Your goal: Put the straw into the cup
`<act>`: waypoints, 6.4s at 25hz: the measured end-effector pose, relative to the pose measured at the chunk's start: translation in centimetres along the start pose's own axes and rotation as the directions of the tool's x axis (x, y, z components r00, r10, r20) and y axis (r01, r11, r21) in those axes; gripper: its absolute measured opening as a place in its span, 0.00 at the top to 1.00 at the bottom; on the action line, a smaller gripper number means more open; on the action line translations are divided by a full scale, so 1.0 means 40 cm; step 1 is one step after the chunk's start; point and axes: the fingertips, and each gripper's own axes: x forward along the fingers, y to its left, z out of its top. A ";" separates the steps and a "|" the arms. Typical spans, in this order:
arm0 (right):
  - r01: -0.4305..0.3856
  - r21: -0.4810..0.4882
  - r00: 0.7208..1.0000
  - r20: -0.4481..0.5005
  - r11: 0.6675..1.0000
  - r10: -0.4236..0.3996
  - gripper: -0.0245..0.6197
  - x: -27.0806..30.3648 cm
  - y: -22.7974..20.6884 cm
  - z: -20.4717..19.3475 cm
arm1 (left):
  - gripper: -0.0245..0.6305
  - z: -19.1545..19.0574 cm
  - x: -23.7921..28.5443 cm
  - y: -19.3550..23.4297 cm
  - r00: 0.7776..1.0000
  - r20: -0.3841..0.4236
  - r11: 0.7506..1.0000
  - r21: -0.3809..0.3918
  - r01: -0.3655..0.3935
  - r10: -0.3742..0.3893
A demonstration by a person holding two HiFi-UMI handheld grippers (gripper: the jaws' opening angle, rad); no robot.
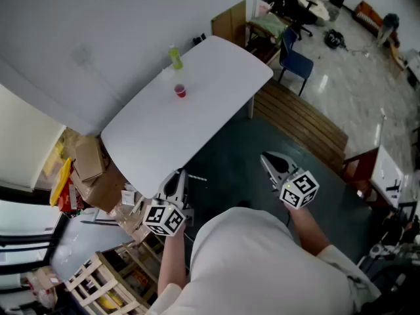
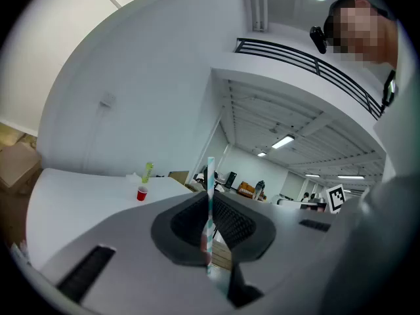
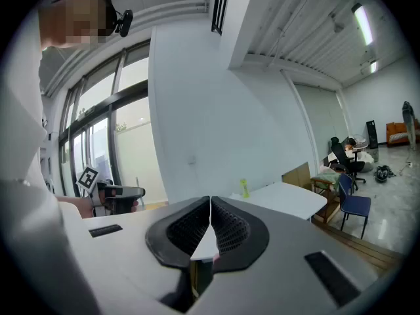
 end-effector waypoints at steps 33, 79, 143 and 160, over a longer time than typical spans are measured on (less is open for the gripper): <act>-0.120 0.042 0.991 -0.048 0.992 0.122 0.90 -0.086 -0.146 -0.038 | 0.93 -0.052 0.048 -0.110 0.990 0.047 0.991 -0.013 -0.131 0.132; 0.039 0.052 0.993 -0.117 0.998 -0.032 0.90 0.505 -0.175 0.028 | 0.93 0.182 0.378 0.442 0.999 -0.047 1.000 -0.005 -0.013 0.012; -0.459 0.142 0.769 -0.431 0.877 0.472 0.90 1.097 -0.451 -0.070 | 0.93 0.191 0.932 0.758 0.907 0.093 0.912 -0.058 -0.407 0.411; -0.469 0.168 0.714 -0.505 0.867 0.484 0.90 1.126 -0.543 -0.105 | 0.92 -0.003 1.047 0.936 0.835 -0.020 0.821 -0.171 -0.545 0.550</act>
